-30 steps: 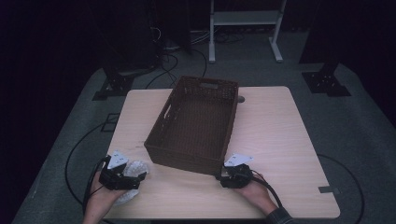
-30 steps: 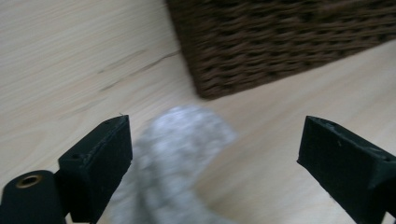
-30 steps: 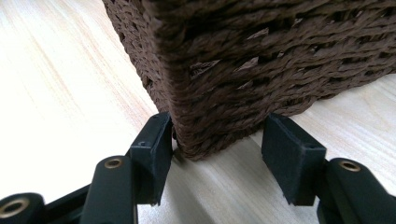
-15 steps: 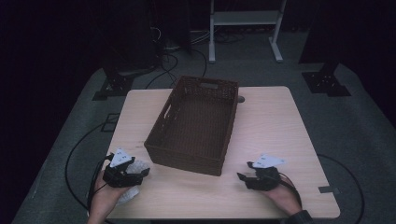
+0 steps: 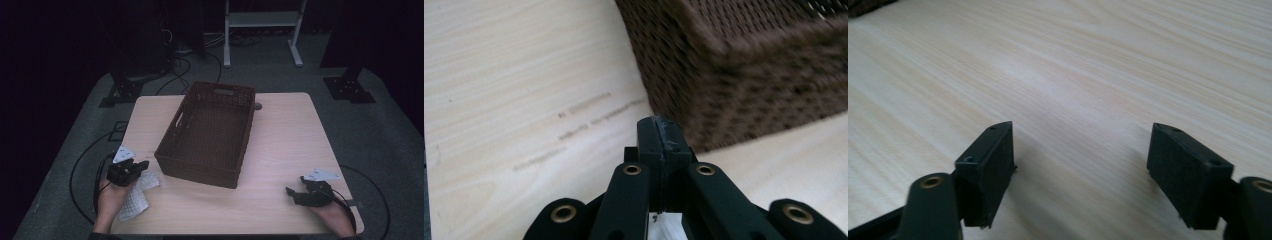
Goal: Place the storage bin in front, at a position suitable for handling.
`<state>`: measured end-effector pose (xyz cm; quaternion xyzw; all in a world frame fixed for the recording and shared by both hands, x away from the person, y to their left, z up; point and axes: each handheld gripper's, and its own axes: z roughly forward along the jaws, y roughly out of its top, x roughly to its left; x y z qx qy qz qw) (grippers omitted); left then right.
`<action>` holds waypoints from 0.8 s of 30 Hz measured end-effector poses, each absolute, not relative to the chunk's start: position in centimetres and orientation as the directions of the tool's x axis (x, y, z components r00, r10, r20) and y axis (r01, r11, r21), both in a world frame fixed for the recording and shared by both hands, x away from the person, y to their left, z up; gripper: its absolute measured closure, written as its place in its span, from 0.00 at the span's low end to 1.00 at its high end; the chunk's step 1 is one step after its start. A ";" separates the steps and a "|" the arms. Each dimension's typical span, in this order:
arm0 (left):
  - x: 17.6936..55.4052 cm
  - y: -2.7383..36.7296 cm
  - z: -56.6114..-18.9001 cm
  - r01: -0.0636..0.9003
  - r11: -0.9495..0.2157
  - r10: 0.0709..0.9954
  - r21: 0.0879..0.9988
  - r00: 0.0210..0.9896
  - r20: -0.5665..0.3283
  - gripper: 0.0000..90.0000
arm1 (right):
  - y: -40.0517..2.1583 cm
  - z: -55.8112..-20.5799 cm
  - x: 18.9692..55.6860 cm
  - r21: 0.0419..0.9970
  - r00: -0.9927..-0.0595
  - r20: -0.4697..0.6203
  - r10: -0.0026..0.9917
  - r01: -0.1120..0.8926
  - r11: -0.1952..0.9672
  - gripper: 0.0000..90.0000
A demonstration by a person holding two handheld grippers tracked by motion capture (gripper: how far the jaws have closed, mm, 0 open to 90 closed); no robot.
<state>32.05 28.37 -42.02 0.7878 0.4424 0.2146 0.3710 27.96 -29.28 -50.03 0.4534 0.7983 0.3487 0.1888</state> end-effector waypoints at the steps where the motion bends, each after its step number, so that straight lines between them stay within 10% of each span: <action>1: 32.4 28.3 -41.9 0.537 -0.327 0.857 0.778 0.515 0.004 1.00 | -29.5 -50.2 28.0 0.735 -0.515 0.016 0.857 0.588 0.339 0.25; 24: 32.6 22.5 -41.4 0.465 -0.366 0.771 0.806 0.637 -0.017 0.98 | -29.9 -50.3 28.4 0.736 -0.489 0.014 0.872 0.595 0.322 0.19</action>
